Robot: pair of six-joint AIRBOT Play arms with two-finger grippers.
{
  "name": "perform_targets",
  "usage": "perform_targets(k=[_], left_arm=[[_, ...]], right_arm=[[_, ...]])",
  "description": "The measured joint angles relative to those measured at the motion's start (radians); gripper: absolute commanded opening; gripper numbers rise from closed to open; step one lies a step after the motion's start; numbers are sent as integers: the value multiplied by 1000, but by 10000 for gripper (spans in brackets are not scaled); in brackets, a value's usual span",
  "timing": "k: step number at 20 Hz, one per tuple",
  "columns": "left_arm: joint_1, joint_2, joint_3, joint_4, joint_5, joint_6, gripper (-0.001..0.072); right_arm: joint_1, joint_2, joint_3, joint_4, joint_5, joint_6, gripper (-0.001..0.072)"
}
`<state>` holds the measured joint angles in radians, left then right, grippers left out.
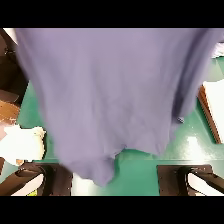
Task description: Fold the shirts.
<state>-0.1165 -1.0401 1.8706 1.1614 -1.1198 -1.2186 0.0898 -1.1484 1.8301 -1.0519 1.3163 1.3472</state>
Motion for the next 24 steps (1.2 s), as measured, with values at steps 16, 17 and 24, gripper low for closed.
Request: perform_targets(k=[16,17,24], left_arm=[[4,-638,-265,102,195,-44,545],[3,-642,-264,102,204,-53,544],[101,-600,-198,69,-28,-99,544]], right_arm=[[47,-599,-200,5,-248,8,359],[47,-604,-190,6,-254,10,383],[-12,-562,-79,10,-63,4,383]])
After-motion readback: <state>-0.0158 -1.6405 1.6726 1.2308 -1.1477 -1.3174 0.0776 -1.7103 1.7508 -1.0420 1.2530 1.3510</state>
